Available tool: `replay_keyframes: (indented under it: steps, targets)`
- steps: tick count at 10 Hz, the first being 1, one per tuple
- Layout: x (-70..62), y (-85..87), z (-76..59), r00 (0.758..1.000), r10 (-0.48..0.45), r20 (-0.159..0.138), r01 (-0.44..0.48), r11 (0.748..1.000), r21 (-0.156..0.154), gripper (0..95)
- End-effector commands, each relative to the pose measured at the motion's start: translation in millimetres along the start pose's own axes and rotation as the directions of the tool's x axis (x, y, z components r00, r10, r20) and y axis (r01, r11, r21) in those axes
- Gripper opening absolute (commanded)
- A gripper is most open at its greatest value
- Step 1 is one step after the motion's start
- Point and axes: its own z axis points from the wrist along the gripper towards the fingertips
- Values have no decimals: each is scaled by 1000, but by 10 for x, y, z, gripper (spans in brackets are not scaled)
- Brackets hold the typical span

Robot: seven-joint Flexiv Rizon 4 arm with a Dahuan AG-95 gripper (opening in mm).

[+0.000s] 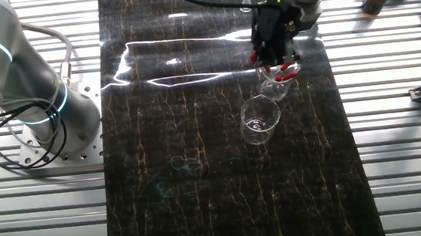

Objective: Transfer liquid using a dropper

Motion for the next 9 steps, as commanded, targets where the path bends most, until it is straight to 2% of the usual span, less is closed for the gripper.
replay_keyframes:
  steps: [1, 5, 9]
  targets:
    - [2, 1, -3, 1000, -7, -1, 7, 1000, 3, 0]
    - [65, -258, 47, 999, -32, 6, 32, 999, 1, 0]
    - [94, -439, 131, 998, -55, 2, 55, 998, 2, 0]
